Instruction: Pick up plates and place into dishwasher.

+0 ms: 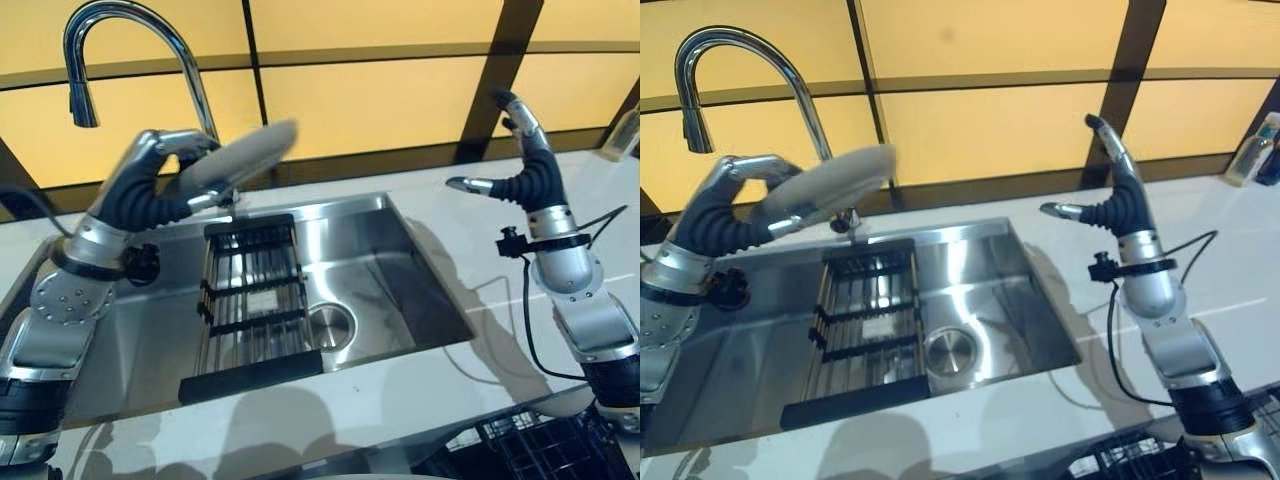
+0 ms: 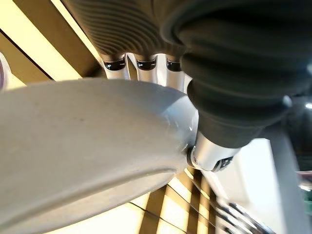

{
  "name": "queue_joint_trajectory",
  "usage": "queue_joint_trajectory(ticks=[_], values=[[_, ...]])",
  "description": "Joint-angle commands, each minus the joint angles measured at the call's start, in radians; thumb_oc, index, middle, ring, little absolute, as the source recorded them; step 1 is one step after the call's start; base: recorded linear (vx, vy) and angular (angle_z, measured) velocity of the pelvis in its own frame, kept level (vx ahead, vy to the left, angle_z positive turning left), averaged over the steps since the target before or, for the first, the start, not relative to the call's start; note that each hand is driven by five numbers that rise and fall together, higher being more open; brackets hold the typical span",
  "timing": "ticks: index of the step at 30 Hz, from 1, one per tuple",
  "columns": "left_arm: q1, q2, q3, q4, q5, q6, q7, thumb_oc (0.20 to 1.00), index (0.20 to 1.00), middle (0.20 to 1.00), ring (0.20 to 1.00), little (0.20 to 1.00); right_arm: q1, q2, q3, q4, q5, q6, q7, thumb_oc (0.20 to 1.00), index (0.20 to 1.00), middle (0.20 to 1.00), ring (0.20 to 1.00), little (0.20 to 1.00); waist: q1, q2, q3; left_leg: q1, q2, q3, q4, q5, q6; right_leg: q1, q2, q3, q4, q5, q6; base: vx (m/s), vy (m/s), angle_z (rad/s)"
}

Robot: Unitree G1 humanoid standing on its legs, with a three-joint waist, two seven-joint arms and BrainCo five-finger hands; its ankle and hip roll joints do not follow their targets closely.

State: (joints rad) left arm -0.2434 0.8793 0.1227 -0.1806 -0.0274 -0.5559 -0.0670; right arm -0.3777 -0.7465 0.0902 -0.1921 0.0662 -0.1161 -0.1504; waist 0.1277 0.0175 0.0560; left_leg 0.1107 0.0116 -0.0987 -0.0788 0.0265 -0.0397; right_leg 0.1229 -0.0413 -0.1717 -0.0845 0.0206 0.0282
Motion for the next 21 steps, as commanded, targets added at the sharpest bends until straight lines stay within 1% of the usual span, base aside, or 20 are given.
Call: queue_joint_trajectory(ticks=[1, 3, 7, 11, 14, 17, 19, 21], values=[[-0.104, -0.017, -0.029, -0.005, -0.156, 0.013, -0.069, 0.2, 0.2, 0.2, 0.2, 0.2, -0.094, -0.022, 0.044, -0.084, 0.053, -0.051, 0.155, 1.0, 1.0, 1.0, 1.0, 1.0, 0.014, -0.016, -0.064, -0.045, -0.03, -0.015, 0.02, -0.07, 0.008, -0.015, -0.008, -0.053, 0.134, -0.168, 0.037, 0.0, 0.0, 0.0], [-0.123, -0.039, -0.054, -0.022, -0.197, 0.038, -0.126, 0.2, 0.2, 0.2, 0.2, 0.2, -0.139, -0.032, 0.098, -0.12, 0.045, -0.058, 0.248, 1.0, 1.0, 1.0, 1.0, 1.0, 0.018, -0.022, -0.066, -0.047, -0.031, -0.017, 0.021, -0.069, 0.008, -0.014, -0.009, -0.057, 0.132, -0.165, 0.036, -0.01, -0.032, 0.02], [-0.176, -0.06, -0.123, -0.025, -0.21, 0.055, -0.2, 0.2, 0.2, 0.2, 0.2, 0.2, -0.253, -0.034, 0.192, -0.138, 0.02, -0.032, 0.324, 1.0, 1.0, 1.0, 1.0, 1.0, 0.021, -0.029, -0.068, -0.046, -0.033, -0.022, 0.021, -0.067, 0.007, -0.01, -0.008, -0.062, 0.132, -0.165, 0.033, 0.0, -0.008, 0.0], [-0.225, -0.048, -0.168, -0.014, -0.221, 0.072, -0.231, 0.2, 0.2, 0.2, 0.2, 0.2, -0.321, -0.051, 0.247, -0.146, 0.026, -0.012, 0.367, 1.0, 1.0, 1.0, 1.0, 1.0, 0.017, -0.031, -0.07, -0.04, -0.033, -0.024, 0.018, -0.065, 0.007, -0.004, -0.007, -0.06, 0.134, -0.166, 0.03, 0.0, 0.001, 0.01], [-0.23, -0.051, -0.171, -0.013, -0.231, 0.08, -0.238, 0.2, 0.2, 0.2, 0.2, 0.2, -0.32, -0.049, 0.252, -0.15, 0.042, -0.008, 0.405, 1.0, 1.0, 1.0, 1.0, 1.0, 0.016, -0.032, -0.07, -0.039, -0.035, -0.027, 0.018, -0.065, 0.009, -0.004, -0.006, -0.058, 0.136, -0.166, 0.029, 0.0, 0.001, 0.01], [-0.231, -0.07, -0.176, -0.021, -0.26, 0.108, -0.258, 0.2, 0.2, 0.2, 0.2, 0.2, -0.309, -0.032, 0.263, -0.171, 0.007, 0.002, 0.431, 1.0, 1.0, 1.0, 1.0, 1.0, 0.017, -0.034, -0.069, -0.04, -0.037, -0.03, 0.021, -0.065, 0.012, -0.004, -0.006, -0.055, 0.135, -0.165, 0.027, 0.0, 0.0, 0.0], [-0.237, -0.082, -0.189, -0.019, -0.273, 0.118, -0.269, 0.2, 0.2, 0.2, 0.2, 0.2, -0.325, -0.022, 0.284, -0.175, -0.015, 0.01, 0.424, 1.0, 1.0, 1.0, 1.0, 1.0, 0.017, -0.034, -0.067, -0.04, -0.037, -0.031, 0.023, -0.066, 0.013, -0.003, -0.005, -0.053, 0.135, -0.163, 0.025, 0.0, 0.0, 0.0], [-0.249, -0.092, -0.214, -0.013, -0.267, 0.119, -0.282, 0.2, 0.2, 0.2, 0.2, 0.2, -0.362, -0.012, 0.308, -0.171, -0.013, 0.025, 0.396, 1.0, 1.0, 1.0, 1.0, 1.0, 0.018, -0.034, -0.064, -0.038, -0.036, -0.031, 0.024, -0.066, 0.013, -0.002, -0.005, -0.054, 0.136, -0.163, 0.024, 0.0, 0.0, 0.0]])
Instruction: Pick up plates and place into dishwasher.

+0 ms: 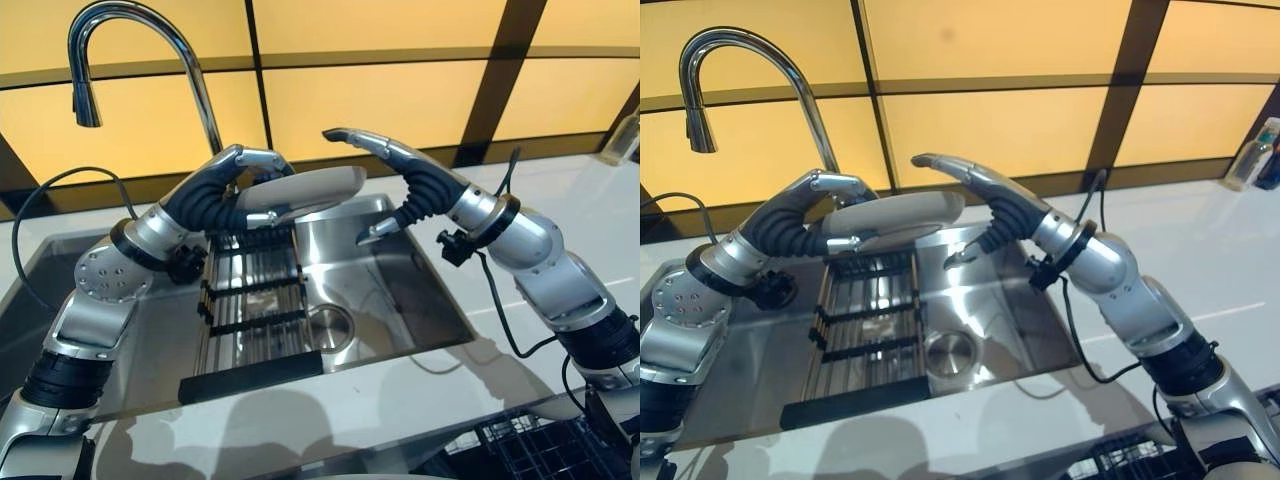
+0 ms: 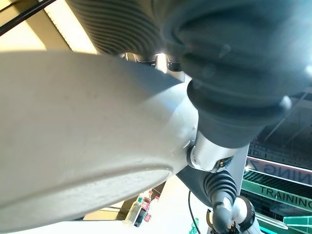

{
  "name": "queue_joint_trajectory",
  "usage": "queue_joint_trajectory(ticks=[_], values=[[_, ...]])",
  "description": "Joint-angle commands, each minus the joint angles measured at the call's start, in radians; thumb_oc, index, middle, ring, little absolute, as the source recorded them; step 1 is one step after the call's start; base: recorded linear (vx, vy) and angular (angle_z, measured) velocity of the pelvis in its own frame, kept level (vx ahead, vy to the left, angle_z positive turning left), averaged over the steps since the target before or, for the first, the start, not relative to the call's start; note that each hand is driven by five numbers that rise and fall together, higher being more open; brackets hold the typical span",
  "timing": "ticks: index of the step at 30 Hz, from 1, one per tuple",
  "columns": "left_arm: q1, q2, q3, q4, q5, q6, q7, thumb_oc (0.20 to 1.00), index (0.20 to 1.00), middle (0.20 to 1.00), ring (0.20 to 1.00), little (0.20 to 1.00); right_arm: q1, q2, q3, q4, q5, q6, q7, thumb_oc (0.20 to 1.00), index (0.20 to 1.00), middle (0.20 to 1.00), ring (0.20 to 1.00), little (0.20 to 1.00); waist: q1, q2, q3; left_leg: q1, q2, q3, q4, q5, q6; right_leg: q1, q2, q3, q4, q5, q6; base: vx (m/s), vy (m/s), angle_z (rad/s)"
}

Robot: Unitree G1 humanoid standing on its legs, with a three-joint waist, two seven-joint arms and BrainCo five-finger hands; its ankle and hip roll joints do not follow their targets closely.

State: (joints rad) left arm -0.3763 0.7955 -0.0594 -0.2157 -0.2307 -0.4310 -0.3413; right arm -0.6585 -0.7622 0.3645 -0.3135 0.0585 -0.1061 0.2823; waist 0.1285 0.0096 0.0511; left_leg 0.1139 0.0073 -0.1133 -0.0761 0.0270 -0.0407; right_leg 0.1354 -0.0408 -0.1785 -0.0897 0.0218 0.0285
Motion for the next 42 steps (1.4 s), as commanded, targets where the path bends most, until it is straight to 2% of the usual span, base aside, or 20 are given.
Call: queue_joint_trajectory(ticks=[1, 5, 18, 19, 21, 22, 26, 31, 42], values=[[-0.123, -0.011, -0.044, 0.024, -0.055, -0.006, -0.008, 0.2, 0.2, 0.2, 0.2, 0.2, -0.093, 0.015, 0.039, -0.047, -0.005, 0.018, -0.036, 1.0, 1.0, 1.0, 1.0, 1.0, 0.016, -0.025, -0.058, -0.041, -0.033, -0.017, 0.022, -0.066, 0.013, -0.014, -0.005, -0.047, 0.142, -0.164, 0.023, 0.0, 0.0, 0.0], [-0.143, -0.01, -0.059, 0.042, -0.059, -0.008, -0.017, 0.2, 0.2, 0.2, 0.2, 0.2, -0.115, 0.024, 0.056, -0.034, 0.007, 0.022, -0.003, 1.0, 1.0, 1.0, 1.0, 1.0, 0.014, -0.023, -0.06, -0.041, -0.032, -0.018, 0.019, -0.063, 0.012, -0.011, -0.005, -0.046, 0.141, -0.166, 0.022, 0.0, 0.0, 0.0], [-0.125, -0.028, -0.049, 0.028, -0.057, 0.012, -0.003, 0.2, 0.2, 0.2, 0.2, 0.2, -0.089, 0.015, 0.067, -0.039, -0.019, 0.093, 0.065, 1.0, 1.0, 1.0, 1.0, 1.0, 0.013, -0.021, -0.055, -0.039, -0.031, -0.019, 0.021, -0.059, 0.014, -0.009, -0.006, -0.047, 0.144, -0.165, 0.017, 0.0, 0.0, 0.0], [-0.124, -0.028, -0.05, 0.029, -0.056, 0.013, -0.001, 0.2, 0.2, 0.2, 0.2, 0.2, -0.089, 0.014, 0.07, -0.038, -0.025, 0.102, 0.073, 0.642, 0.642, 0.642, 0.642, 0.642, 0.012, -0.021, -0.055, -0.039, -0.031, -0.019, 0.02, -0.059, 0.014, -0.008, -0.007, -0.047, 0.144, -0.165, 0.017, 0.0, 0.0, 0.0], [-0.12, -0.025, -0.045, 0.03, -0.056, 0.013, 0.0, 0.2, 0.2, 0.2, 0.2, 0.2, -0.087, 0.008, 0.076, -0.031, -0.033, 0.118, 0.102, 0.253, 0.253, 0.253, 0.253, 0.253, 0.013, -0.022, -0.055, -0.039, -0.031, -0.019, 0.02, -0.058, 0.014, -0.008, -0.008, -0.047, 0.146, -0.166, 0.018, 0.0, 0.0, 0.0], [-0.118, -0.021, -0.04, 0.031, -0.059, 0.012, 0.001, 0.2, 0.2, 0.2, 0.2, 0.2, -0.084, -0.001, 0.082, -0.028, -0.045, 0.128, 0.133, 0.2, 0.2, 0.2, 0.2, 0.2, 0.012, -0.023, -0.054, -0.038, -0.032, -0.02, 0.018, -0.056, 0.014, -0.008, -0.009, -0.048, 0.147, -0.166, 0.018, 0.0, 0.0, 0.0], [-0.112, -0.012, -0.033, 0.018, -0.061, 0.02, 0.01, 0.2, 0.2, 0.2, 0.2, 0.2, -0.087, -0.029, 0.097, -0.031, -0.055, 0.154, 0.14, 0.2, 0.2, 0.2, 0.2, 0.2, 0.014, -0.027, -0.053, -0.037, -0.031, -0.019, 0.017, -0.055, 0.012, -0.006, -0.011, -0.053, 0.149, -0.167, 0.017, 0.0, 0.0, 0.0], [-0.101, -0.022, -0.028, 0.016, -0.052, 0.016, 0.012, 0.2, 0.2, 0.2, 0.2, 0.2, -0.085, -0.021, 0.093, -0.026, -0.066, 0.182, 0.136, 0.2, 0.2, 0.2, 0.2, 0.2, 0.014, -0.027, -0.052, -0.035, -0.032, -0.019, 0.018, -0.055, 0.013, -0.006, -0.012, -0.053, 0.154, -0.168, 0.017, 0.0, 0.0, 0.0], [-0.08, -0.034, -0.017, 0.016, -0.046, 0.01, 0.018, 0.2, 0.2, 0.2, 0.2, 0.2, -0.061, -0.009, 0.072, -0.025, -0.074, 0.18, 0.116, 0.2, 0.2, 0.2, 0.2, 0.2, 0.012, -0.024, -0.05, -0.028, -0.031, -0.014, 0.014, -0.055, 0.016, -0.004, -0.014, -0.048, 0.159, -0.169, 0.02, 0.0, 0.0, 0.0]])
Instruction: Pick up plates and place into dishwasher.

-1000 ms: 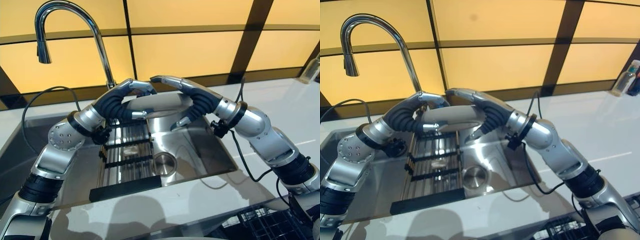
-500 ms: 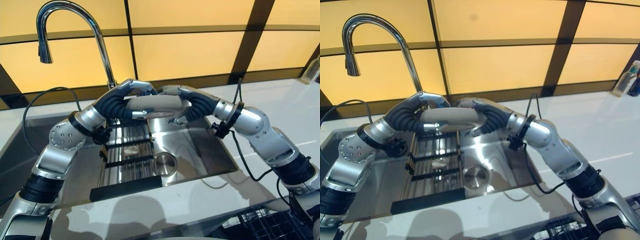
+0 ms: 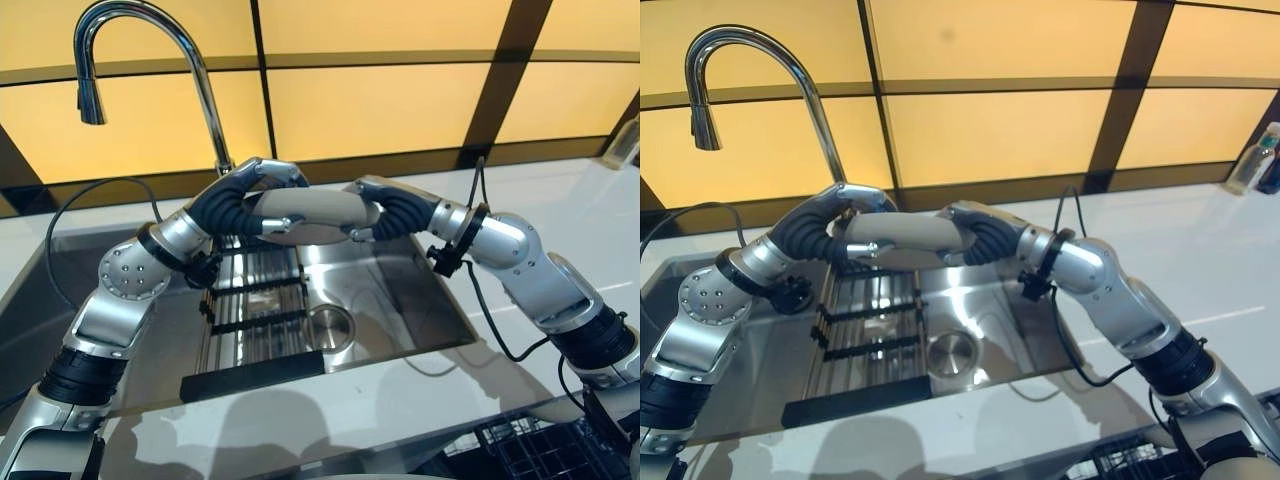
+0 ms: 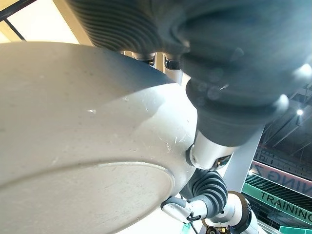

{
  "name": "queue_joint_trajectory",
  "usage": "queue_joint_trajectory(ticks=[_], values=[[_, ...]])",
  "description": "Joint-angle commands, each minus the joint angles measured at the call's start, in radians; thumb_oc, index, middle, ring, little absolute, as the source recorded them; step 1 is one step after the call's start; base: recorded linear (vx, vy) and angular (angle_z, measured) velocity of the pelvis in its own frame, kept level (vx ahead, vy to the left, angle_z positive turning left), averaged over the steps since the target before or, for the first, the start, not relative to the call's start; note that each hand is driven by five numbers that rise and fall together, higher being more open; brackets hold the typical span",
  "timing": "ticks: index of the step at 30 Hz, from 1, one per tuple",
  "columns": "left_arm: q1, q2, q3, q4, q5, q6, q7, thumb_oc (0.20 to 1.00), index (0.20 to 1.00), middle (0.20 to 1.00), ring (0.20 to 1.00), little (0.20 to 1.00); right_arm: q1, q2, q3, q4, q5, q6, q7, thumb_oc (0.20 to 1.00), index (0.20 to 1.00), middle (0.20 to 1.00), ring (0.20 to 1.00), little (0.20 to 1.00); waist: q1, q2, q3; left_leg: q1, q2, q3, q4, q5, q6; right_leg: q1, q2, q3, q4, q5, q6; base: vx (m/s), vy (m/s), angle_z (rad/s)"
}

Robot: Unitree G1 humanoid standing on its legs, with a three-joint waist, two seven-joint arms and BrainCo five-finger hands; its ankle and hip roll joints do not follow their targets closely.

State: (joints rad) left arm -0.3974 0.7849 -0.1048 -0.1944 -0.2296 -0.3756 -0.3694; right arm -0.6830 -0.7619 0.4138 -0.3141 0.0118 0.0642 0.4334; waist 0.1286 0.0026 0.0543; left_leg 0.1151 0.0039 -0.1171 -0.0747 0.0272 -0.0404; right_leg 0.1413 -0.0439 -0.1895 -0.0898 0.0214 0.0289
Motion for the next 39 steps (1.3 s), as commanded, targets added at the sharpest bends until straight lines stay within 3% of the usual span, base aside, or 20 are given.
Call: queue_joint_trajectory(ticks=[1, 8, 9, 10, 19, 27, 33, 39], values=[[-0.056, -0.025, 0.029, -0.006, -0.047, -0.042, 0.048, 0.2, 0.2, 0.2, 0.2, 0.2, -0.033, -0.008, 0.018, -0.023, -0.026, 0.006, -0.042, 0.2, 0.2, 0.2, 0.2, 0.2, 0.012, -0.017, -0.053, -0.028, -0.027, -0.009, 0.012, -0.055, 0.016, -0.01, -0.011, -0.038, 0.158, -0.169, 0.019, 0.0, 0.0, 0.0], [-0.025, -0.058, 0.059, -0.001, -0.054, -0.041, 0.124, 0.2, 0.2, 0.2, 0.2, 0.2, 0.008, 0.006, -0.028, -0.016, -0.042, -0.026, -0.091, 0.2, 0.2, 0.2, 0.2, 0.2, 0.009, -0.018, -0.054, -0.029, -0.024, -0.003, 0.007, -0.053, 0.017, -0.012, -0.011, -0.038, 0.159, -0.169, 0.02, 0.0, 0.0, 0.0], [-0.021, -0.065, 0.061, -0.002, -0.051, -0.035, 0.145, 0.454, 0.454, 0.454, 0.454, 0.454, 0.012, 0.007, -0.035, -0.015, -0.044, -0.029, -0.105, 0.2, 0.2, 0.2, 0.2, 0.2, 0.01, -0.019, -0.054, -0.028, -0.023, -0.002, 0.007, -0.054, 0.017, -0.012, -0.012, -0.039, 0.159, -0.169, 0.02, -0.03, 0.011, 0.0], [-0.017, -0.072, 0.065, 0.005, -0.057, -0.03, 0.15, 1.0, 1.0, 1.0, 1.0, 1.0, 0.018, 0.01, -0.049, -0.019, -0.044, -0.028, -0.129, 0.2, 0.2, 0.2, 0.2, 0.2, 0.007, -0.019, -0.053, -0.027, -0.023, 0.0, 0.006, -0.054, 0.018, -0.012, -0.012, -0.038, 0.158, -0.169, 0.02, -0.04, 0.005, 0.0], [0.025, -0.13, 0.119, 0.016, -0.094, -0.016, 0.313, 1.0, 1.0, 1.0, 1.0, 1.0, 0.08, 0.02, -0.182, 0.007, -0.077, -0.083, -0.271, 0.2, 0.2, 0.2, 0.2, 0.2, -0.009, -0.018, -0.057, -0.026, -0.018, 0.017, -0.001, -0.056, 0.02, -0.021, -0.015, -0.029, 0.163, -0.169, 0.026, -0.04, 0.004, -0.01], [0.088, -0.193, 0.171, 0.028, -0.138, -0.017, 0.438, 1.0, 1.0, 1.0, 1.0, 1.0, 0.17, -0.022, -0.332, 0.027, -0.116, -0.109, -0.395, 0.2, 0.2, 0.2, 0.2, 0.2, -0.038, -0.024, -0.055, -0.021, -0.008, 0.045, -0.003, -0.064, 0.019, -0.027, -0.013, -0.009, 0.161, -0.165, 0.029, -0.01, -0.002, -0.02], [0.15, -0.214, 0.223, 0.035, -0.186, -0.008, 0.449, 1.0, 1.0, 1.0, 1.0, 1.0, 0.289, -0.074, -0.484, 0.045, -0.143, -0.121, -0.51, 0.2, 0.2, 0.2, 0.2, 0.2, -0.066, -0.03, -0.052, -0.024, 0.001, 0.076, -0.004, -0.064, 0.018, -0.037, -0.01, 0.012, 0.148, -0.147, 0.035, -0.02, -0.022, -0.1], [0.253, -0.208, 0.329, 0.039, -0.231, -0.004, 0.417, 1.0, 1.0, 1.0, 1.0, 1.0, 0.529, -0.08, -0.725, 0.087, -0.144, -0.134, -0.649, 0.2, 0.2, 0.2, 0.2, 0.2, -0.111, -0.026, -0.051, -0.024, 0.004, 0.106, -0.007, -0.072, 0.024, -0.053, -0.01, 0.057, 0.136, -0.131, 0.047, 0.01, -0.04, -0.13]])
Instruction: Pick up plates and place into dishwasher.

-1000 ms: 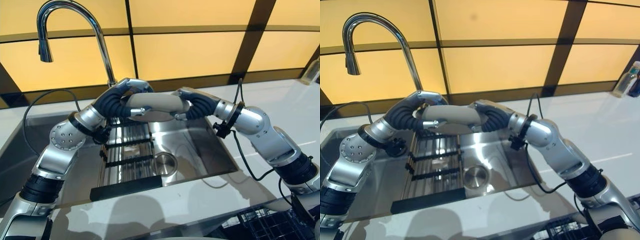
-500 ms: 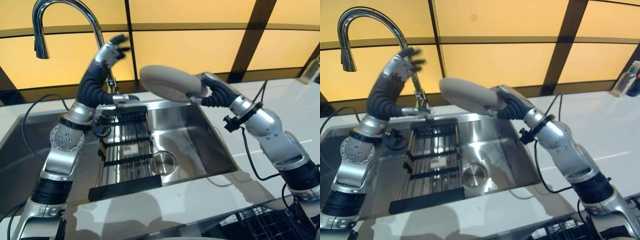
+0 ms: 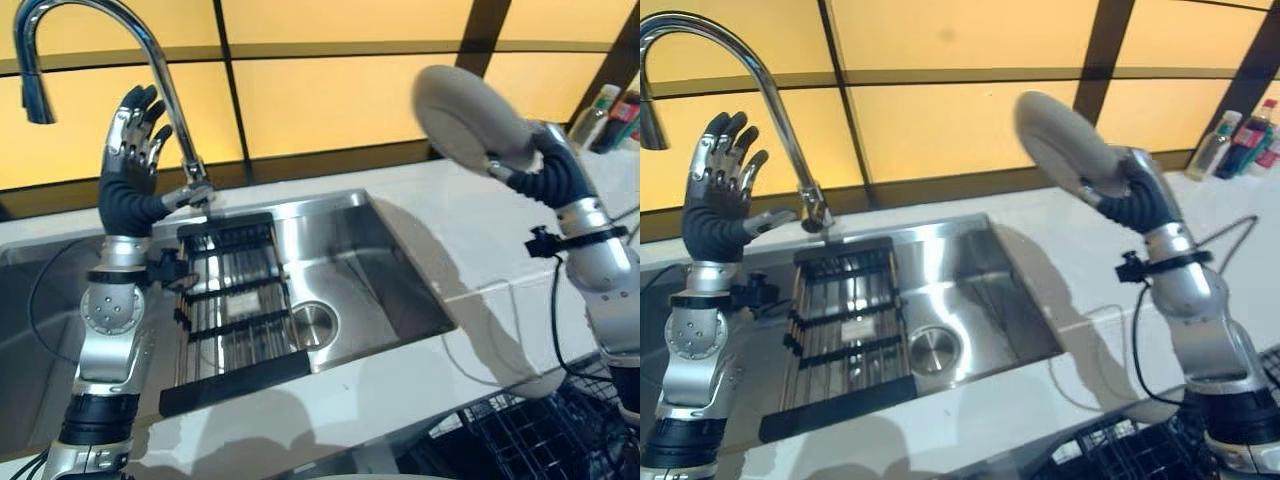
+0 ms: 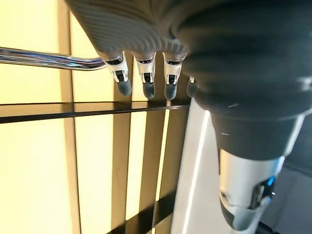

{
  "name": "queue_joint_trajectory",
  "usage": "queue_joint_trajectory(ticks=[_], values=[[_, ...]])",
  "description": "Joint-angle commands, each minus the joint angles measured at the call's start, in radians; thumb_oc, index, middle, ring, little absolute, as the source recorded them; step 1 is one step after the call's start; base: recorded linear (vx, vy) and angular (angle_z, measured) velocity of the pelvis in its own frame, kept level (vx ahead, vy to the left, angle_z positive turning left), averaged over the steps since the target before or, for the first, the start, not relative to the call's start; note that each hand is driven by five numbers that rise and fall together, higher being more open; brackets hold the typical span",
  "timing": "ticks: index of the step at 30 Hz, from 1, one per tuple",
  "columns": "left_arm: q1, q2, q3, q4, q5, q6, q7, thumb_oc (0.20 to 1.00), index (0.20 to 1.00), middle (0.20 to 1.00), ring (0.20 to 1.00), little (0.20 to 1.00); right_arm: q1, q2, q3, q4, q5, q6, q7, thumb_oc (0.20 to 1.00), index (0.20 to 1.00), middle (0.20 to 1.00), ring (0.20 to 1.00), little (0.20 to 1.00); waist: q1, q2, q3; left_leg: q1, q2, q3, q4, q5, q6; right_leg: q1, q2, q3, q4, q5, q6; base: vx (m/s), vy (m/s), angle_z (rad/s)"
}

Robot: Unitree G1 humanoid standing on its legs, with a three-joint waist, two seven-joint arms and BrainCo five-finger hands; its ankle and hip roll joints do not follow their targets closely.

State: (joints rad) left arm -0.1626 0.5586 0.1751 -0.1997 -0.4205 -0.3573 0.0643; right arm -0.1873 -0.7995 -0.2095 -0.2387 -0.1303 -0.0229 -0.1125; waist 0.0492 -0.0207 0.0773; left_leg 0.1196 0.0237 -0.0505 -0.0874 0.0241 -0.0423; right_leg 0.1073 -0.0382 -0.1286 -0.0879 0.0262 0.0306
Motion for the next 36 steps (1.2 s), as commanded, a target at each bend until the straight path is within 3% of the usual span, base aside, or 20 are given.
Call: queue_joint_trajectory(ticks=[1, 10, 20, 30, 36], values=[[0.033, 0.019, 0.061, 0.041, -0.045, -0.017, -0.023, 1.0, 1.0, 1.0, 1.0, 1.0, 0.073, -0.033, -0.134, 0.01, 0.0, -0.05, -0.115, 0.2, 0.2, 0.2, 0.2, 0.2, -0.038, -0.001, -0.075, -0.029, -0.017, 0.043, 0.005, -0.07, 0.028, -0.022, -0.016, 0.004, 0.132, -0.133, 0.047, 0.04, -0.031, -0.19], [0.039, 0.032, 0.095, 0.076, -0.026, 0.043, -0.019, 1.0, 1.0, 1.0, 1.0, 1.0, 0.186, 0.019, -0.191, 0.029, -0.019, -0.011, -0.15, 0.2, 0.2, 0.2, 0.2, 0.2, -0.103, 0.019, -0.074, -0.017, -0.03, 0.09, 0.004, -0.103, 0.048, -0.053, -0.027, 0.075, 0.125, -0.118, 0.07, 0.02, -0.032, -0.26], [0.058, 0.011, 0.123, 0.117, 0.001, 0.057, 0.005, 1.0, 1.0, 1.0, 1.0, 1.0, 0.262, 0.038, -0.214, 0.066, -0.013, 0.016, -0.088, 0.2, 0.2, 0.2, 0.2, 0.2, -0.178, 0.049, -0.044, 0.001, -0.054, 0.151, 0.031, -0.146, 0.081, -0.124, -0.049, 0.162, 0.2, -0.108, 0.103, 0.02, 0.006, -0.23], [0.091, -0.02, 0.123, 0.134, 0.018, 0.028, 0.02, 1.0, 1.0, 1.0, 1.0, 1.0, 0.229, -0.005, -0.182, 0.131, -0.009, 0.027, -0.066, 0.2, 0.2, 0.2, 0.2, 0.2, -0.188, 0.075, 0.029, -0.053, -0.093, 0.16, 0.18, -0.205, 0.095, -0.187, -0.074, 0.213, 0.267, -0.112, 0.104, 0.02, 0.03, -0.34], [0.113, -0.025, 0.107, 0.122, 0.017, 0.03, 0.035, 1.0, 1.0, 1.0, 1.0, 1.0, 0.175, -0.041, -0.14, 0.191, -0.044, 0.052, -0.05, 0.2, 0.2, 0.2, 0.2, 0.2, -0.165, 0.091, 0.069, -0.092, -0.104, 0.162, 0.212, -0.201, 0.097, -0.199, -0.094, 0.201, 0.288, -0.115, 0.102, 0.01, 0.118, -0.12]])
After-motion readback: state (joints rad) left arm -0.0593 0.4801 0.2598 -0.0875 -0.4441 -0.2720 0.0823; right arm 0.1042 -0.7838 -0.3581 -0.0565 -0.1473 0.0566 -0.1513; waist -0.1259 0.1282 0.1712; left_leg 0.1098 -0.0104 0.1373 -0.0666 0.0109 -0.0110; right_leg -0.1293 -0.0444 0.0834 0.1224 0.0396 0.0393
